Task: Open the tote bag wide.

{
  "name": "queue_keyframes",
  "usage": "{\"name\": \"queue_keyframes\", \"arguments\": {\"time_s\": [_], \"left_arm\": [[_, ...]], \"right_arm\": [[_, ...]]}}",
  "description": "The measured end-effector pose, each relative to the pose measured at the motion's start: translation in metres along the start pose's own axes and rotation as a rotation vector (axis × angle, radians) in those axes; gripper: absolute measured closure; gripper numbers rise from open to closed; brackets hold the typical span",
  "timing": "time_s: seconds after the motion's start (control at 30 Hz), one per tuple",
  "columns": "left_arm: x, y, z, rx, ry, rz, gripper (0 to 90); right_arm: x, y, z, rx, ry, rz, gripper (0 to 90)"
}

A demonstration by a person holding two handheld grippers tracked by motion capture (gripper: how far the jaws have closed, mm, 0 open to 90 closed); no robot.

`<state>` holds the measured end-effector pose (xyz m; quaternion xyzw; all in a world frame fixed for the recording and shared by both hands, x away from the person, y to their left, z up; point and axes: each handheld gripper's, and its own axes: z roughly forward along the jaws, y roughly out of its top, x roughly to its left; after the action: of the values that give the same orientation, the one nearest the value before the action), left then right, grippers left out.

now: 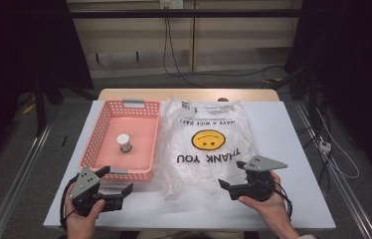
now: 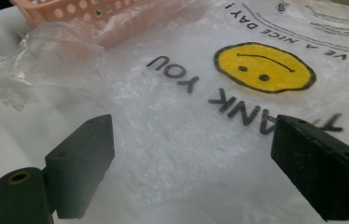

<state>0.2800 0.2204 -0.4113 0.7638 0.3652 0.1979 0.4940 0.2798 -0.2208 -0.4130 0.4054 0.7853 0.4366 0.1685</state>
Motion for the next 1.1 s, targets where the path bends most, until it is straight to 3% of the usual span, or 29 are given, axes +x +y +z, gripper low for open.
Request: {"name": "queue_keyframes", "arguments": {"time_s": [0.07,0.2,0.3,0.33,0.47,0.7,0.77,0.8,0.87,0.93,0.97,1.1], "left_arm": [[0.000,0.000,-0.001,-0.002,0.002,0.003,5.0],[0.000,0.000,-0.002,-0.005,-0.002,0.005,5.0],[-0.001,0.000,-0.002,-0.008,-0.007,0.004,5.0],[-0.001,0.000,-0.002,-0.008,-0.007,0.005,5.0],[0.000,0.000,-0.002,-0.006,-0.006,0.005,5.0],[0.000,0.000,-0.002,-0.004,-0.011,0.011,5.1],[0.001,0.000,-0.002,-0.007,-0.013,0.009,5.3],[0.001,0.000,-0.002,-0.009,-0.013,0.007,5.3],[0.001,0.000,-0.002,-0.005,-0.011,0.006,5.3],[0.001,0.000,-0.002,-0.005,-0.012,0.006,5.3],[0.001,0.000,-0.002,-0.006,-0.014,0.006,5.3],[0.001,0.000,-0.002,-0.009,-0.016,0.008,5.3]], "right_arm": [[0.004,0.005,0.005,0.011,0.018,-0.017,13.6],[0.013,0.017,0.027,0.101,0.058,-0.082,17.0],[0.016,0.019,0.038,0.146,0.077,-0.097,19.0],[0.018,0.019,0.047,0.187,0.089,-0.111,19.1],[0.023,0.014,0.061,0.229,0.106,-0.128,18.7],[0.028,0.003,0.072,0.277,0.089,-0.171,19.5],[0.028,0.002,0.074,0.292,0.080,-0.182,22.7],[0.027,0.003,0.074,0.283,0.072,-0.183,31.4],[0.024,0.004,0.073,0.282,0.057,-0.179,38.0],[0.023,0.004,0.073,0.290,0.039,-0.172,40.8],[0.020,0.003,0.074,0.302,0.029,-0.166,49.0],[0.019,0.004,0.074,0.296,0.014,-0.165,46.4]]}}
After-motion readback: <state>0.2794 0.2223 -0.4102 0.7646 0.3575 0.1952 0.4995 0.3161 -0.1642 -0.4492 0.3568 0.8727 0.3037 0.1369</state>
